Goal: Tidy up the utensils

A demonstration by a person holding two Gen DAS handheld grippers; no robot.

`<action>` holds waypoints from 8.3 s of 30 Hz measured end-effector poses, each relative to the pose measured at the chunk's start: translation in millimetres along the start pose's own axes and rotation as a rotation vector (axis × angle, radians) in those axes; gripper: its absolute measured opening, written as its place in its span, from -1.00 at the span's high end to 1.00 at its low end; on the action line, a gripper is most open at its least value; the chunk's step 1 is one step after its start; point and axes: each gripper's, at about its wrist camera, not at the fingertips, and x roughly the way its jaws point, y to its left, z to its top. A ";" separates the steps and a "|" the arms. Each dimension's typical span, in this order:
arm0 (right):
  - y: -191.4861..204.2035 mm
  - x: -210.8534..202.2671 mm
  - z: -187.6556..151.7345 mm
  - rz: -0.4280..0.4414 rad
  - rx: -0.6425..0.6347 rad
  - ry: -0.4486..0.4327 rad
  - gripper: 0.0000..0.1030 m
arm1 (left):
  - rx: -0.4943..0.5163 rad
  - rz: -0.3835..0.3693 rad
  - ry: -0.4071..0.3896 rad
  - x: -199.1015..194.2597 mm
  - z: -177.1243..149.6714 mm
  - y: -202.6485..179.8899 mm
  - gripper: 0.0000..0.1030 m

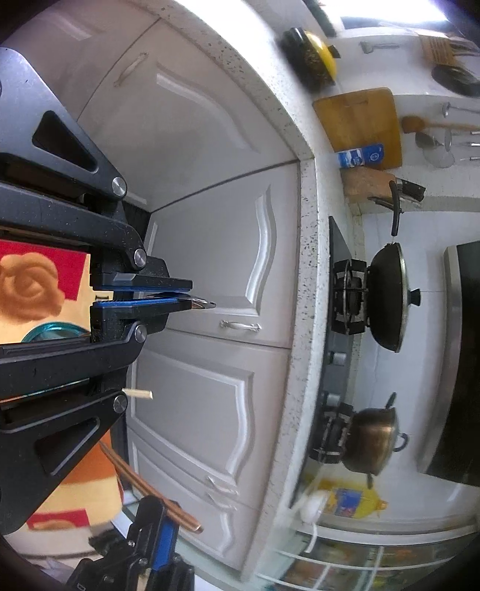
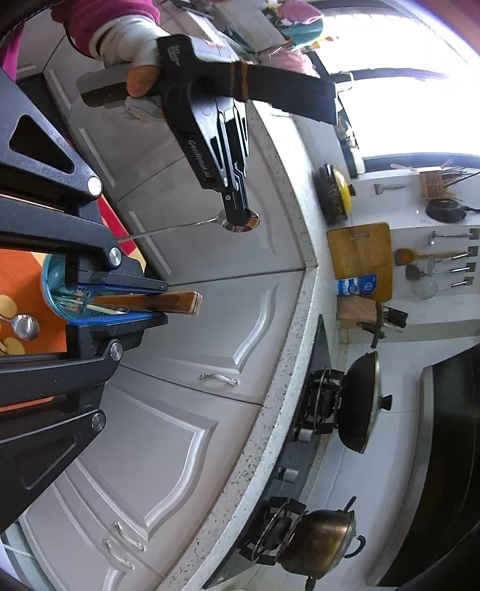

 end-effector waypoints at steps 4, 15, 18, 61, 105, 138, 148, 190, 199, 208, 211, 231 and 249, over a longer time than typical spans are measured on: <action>-9.9 22.1 -9.5 0.022 0.034 0.038 0.82 | 0.016 0.011 0.029 16.5 -8.9 -5.3 0.98; -35.1 66.8 -39.3 0.076 0.134 0.135 0.82 | 0.026 -0.001 0.114 46.5 -32.4 -19.2 0.98; -44.5 67.7 -41.1 0.092 0.182 0.134 0.82 | 0.014 -0.014 0.120 45.9 -32.2 -18.5 0.97; -34.3 1.3 -102.2 0.095 0.261 0.134 0.24 | -0.134 -0.140 0.088 -42.3 -36.2 -9.0 -0.06; -65.5 0.4 -232.5 -0.072 0.410 0.306 0.25 | 0.013 -0.237 0.289 -32.8 -165.6 -118.9 -0.06; -140.4 8.6 -300.5 -0.181 0.470 0.446 0.75 | 0.108 -0.303 0.534 68.9 -214.4 -191.4 -0.05; -155.3 12.3 -296.6 -0.190 0.490 0.435 0.68 | 0.162 -0.275 0.571 100.8 -212.5 -213.9 -0.04; -110.7 -34.1 -260.4 -0.144 0.376 0.379 0.70 | 0.012 -0.482 0.397 -5.4 -149.3 -154.8 0.88; -115.5 36.4 -285.6 -0.177 0.341 0.527 0.87 | -0.006 -0.471 0.384 -21.7 -148.2 -138.6 0.88; -99.2 -42.5 -254.7 -0.078 0.368 0.330 0.89 | -0.021 -0.500 0.334 -45.4 -135.8 -125.6 0.89; -89.7 -72.7 -246.8 -0.055 0.365 0.267 0.90 | -0.022 -0.505 0.320 -54.2 -131.9 -121.9 0.89; -33.6 -153.2 -172.0 -0.042 0.184 0.067 0.90 | -0.036 -0.504 0.206 -103.0 -82.2 -96.4 0.89; 3.5 -111.5 1.5 0.067 0.027 -0.100 0.90 | -0.076 -0.327 0.055 -105.8 10.0 -21.0 0.89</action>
